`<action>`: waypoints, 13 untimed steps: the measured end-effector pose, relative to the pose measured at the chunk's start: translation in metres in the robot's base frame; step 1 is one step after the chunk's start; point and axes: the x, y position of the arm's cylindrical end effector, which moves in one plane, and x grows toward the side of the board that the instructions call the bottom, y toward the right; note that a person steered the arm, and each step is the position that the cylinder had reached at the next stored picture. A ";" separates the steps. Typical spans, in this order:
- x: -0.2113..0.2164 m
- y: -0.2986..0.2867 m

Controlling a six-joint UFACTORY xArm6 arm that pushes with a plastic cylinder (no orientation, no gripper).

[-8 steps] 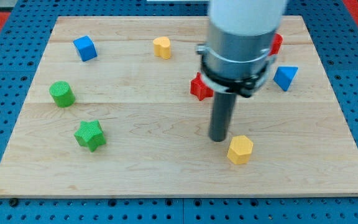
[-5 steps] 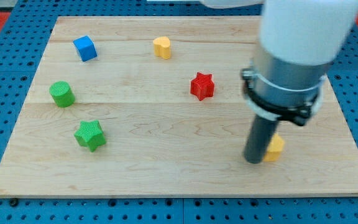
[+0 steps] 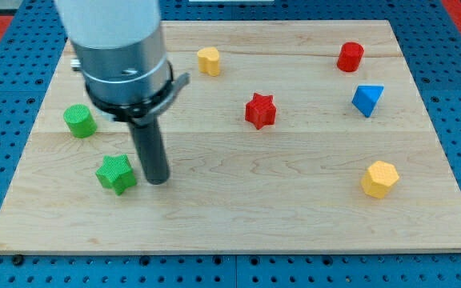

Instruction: Move the red star towards the bottom center of the board

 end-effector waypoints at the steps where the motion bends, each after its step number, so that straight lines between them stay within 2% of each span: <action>1: 0.009 -0.073; 2: 0.003 -0.043; 4: -0.125 0.058; 5: -0.165 0.157; 6: -0.133 0.194; 7: -0.106 0.131; 9: -0.146 0.117; 11: -0.075 0.095; 12: -0.099 0.091; 13: -0.115 0.047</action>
